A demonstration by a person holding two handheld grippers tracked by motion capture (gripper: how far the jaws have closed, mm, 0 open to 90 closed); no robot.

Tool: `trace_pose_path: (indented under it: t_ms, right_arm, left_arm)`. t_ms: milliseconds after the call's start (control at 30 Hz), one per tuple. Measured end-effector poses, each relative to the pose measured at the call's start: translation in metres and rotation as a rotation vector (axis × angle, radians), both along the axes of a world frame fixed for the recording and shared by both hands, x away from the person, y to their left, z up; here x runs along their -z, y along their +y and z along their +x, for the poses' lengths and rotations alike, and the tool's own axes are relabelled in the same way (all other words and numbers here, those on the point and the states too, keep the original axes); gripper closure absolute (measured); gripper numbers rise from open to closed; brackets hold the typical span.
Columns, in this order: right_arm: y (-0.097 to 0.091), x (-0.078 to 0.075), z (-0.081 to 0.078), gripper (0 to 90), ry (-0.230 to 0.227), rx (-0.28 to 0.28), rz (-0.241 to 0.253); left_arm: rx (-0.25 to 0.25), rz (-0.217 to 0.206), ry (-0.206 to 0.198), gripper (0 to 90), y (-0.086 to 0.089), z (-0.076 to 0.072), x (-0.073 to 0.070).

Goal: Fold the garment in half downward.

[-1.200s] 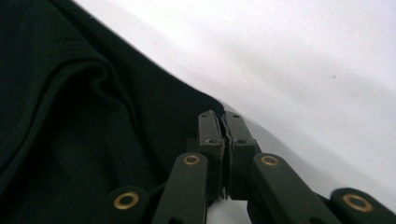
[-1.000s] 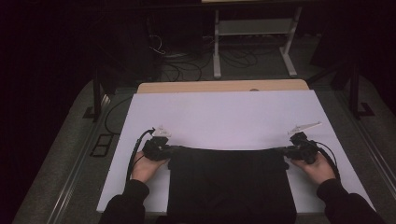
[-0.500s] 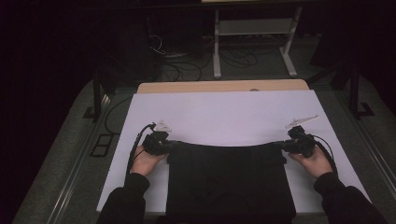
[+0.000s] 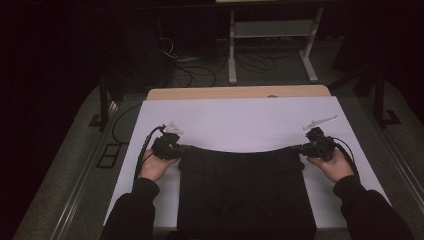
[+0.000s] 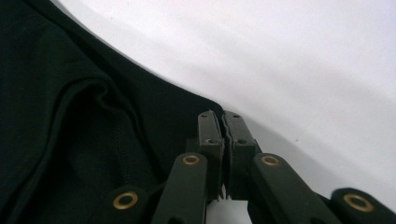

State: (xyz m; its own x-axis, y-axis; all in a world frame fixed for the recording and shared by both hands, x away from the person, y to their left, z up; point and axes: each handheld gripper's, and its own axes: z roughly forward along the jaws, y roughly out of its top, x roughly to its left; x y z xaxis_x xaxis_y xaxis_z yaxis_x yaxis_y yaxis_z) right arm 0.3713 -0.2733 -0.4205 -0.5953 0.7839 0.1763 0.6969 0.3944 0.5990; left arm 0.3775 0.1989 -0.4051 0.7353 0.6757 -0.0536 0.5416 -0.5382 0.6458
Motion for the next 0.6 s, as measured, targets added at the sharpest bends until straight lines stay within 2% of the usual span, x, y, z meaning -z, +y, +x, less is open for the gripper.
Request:
trace_pose_path:
  t_ms: [333,600]
  right_arm:
    - [-0.005,-0.018,0.014,85.8,-0.020,0.028,0.022]
    - [-0.005,-0.033,0.031,85.8,-0.036,0.047,0.028]
  left_arm:
    - [-0.022,-0.005,-0.011,84.6,0.002,0.014,-0.017]
    - [-0.031,0.002,-0.018,84.5,0.000,0.030,-0.032]
